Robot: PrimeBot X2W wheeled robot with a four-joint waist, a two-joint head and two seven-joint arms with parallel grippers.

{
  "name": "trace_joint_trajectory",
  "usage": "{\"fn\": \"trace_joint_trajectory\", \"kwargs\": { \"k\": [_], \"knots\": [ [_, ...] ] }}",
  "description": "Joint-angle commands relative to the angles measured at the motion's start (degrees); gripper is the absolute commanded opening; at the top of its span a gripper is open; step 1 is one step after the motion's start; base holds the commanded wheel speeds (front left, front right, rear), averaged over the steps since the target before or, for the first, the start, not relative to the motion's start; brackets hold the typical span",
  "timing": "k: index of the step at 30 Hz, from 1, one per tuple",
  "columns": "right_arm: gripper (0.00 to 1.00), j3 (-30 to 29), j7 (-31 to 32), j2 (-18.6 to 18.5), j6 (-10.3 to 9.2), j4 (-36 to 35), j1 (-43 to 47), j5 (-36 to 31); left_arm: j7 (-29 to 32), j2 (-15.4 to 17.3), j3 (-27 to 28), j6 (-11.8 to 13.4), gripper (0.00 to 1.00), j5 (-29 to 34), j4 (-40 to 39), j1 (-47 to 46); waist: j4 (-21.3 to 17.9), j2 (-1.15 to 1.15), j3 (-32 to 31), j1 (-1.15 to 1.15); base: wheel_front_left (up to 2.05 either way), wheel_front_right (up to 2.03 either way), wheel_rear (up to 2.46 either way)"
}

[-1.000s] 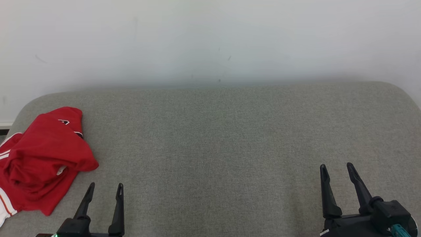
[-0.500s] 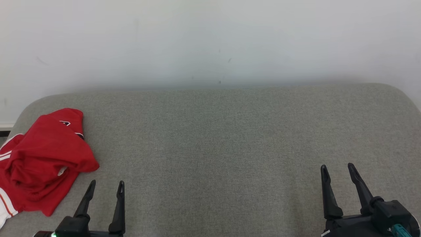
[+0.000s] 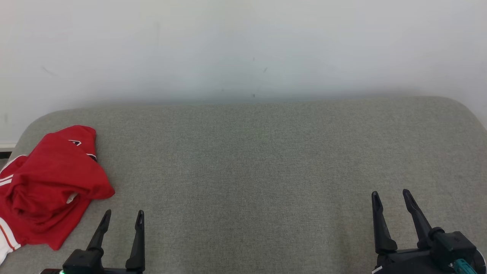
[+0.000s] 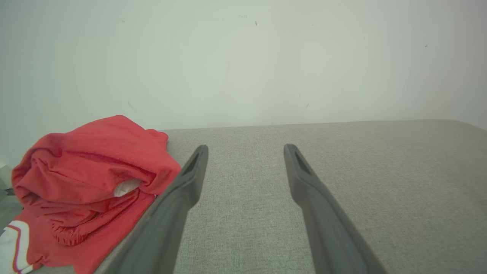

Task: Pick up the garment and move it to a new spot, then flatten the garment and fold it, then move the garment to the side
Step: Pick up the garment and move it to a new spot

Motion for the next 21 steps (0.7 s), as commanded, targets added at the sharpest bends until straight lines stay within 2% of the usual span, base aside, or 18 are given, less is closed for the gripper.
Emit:
{"fn": "trace_joint_trajectory", "kwargs": {
  "k": [1, 11, 21],
  "knots": [
    [1.00, -0.08, 0.04, -0.15, -0.12, 0.08, 0.22, 0.36, 0.11, 0.22, -0.06, 0.02, 1.00, -0.24, -0.26, 0.55, 0.11, 0.00, 0.01, 0.00, 0.00, 0.00, 0.00],
    [1.00, -0.17, 0.26, -0.14, -0.12, 0.15, 0.92, 1.11, 0.40, 0.66, -0.08, 0.51, 1.00, -0.79, 0.34, 0.26, 2.24, 0.00, 0.26, 0.00, 0.00, 0.00, 0.00],
    [1.00, -0.05, -0.26, -0.13, -0.12, 1.64, 1.25, 2.36, 1.07, 1.34, 0.32, 1.53, 1.00, -1.31, 0.89, 0.13, 8.26, 0.00, 1.06, 0.00, 0.00, 0.00, 0.00]
  ]
}}
